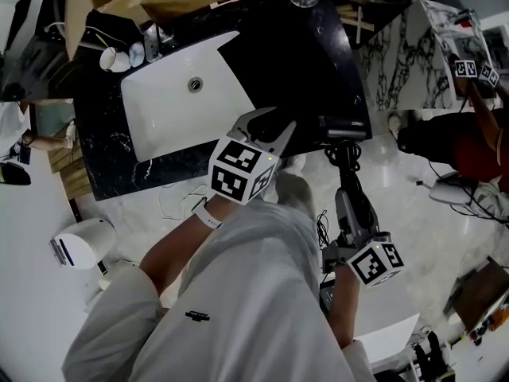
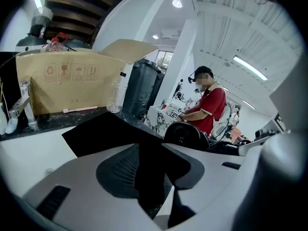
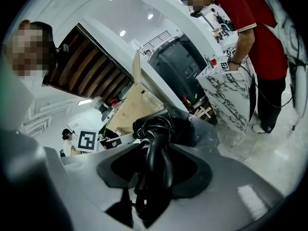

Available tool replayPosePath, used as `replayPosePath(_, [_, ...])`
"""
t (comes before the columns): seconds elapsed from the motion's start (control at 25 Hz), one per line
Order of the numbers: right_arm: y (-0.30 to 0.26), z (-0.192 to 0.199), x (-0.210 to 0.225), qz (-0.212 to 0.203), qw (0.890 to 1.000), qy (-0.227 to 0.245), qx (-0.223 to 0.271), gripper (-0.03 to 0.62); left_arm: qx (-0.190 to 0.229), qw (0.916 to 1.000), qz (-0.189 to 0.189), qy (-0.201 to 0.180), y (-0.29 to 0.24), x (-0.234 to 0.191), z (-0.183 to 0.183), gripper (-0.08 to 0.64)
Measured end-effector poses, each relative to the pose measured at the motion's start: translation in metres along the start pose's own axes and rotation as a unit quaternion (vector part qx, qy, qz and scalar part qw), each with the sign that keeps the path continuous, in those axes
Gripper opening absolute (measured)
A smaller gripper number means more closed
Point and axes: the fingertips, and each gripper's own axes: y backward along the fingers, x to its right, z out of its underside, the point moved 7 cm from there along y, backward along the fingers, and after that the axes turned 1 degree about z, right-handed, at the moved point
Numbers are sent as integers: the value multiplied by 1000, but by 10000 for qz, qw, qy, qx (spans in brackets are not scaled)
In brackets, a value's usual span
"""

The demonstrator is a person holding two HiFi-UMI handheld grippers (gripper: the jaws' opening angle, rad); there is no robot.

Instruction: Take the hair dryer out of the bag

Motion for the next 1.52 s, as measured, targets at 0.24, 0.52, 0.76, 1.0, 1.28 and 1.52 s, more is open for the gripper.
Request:
replayPosePath(0.24, [-2,-19,-17,-207,9994,-9,271,198,296,9993,-128,167,24,-1,-9,121])
replayPosePath(0.52, [-16,-46,-37,-571,9969,114,531,196,800,9961,-355,53,66,-2,-29,87])
replayPosePath(0.76, [-33,-75,-53,-941,9929,299,656,196,1105,9917,-642,140,98,-9,-36,25])
replayPosePath(1.0, [-45,-97,-69,-1405,9864,346,778,196,1444,9851,-860,368,125,-12,-39,11])
replayPosePath(1.28, [-54,-110,-83,-1771,9803,361,799,196,1801,9769,-1060,443,150,-11,-43,9])
replayPosePath(1.52, [-61,-113,-89,-1966,9767,392,764,196,1935,9723,-1199,528,161,-11,-38,8])
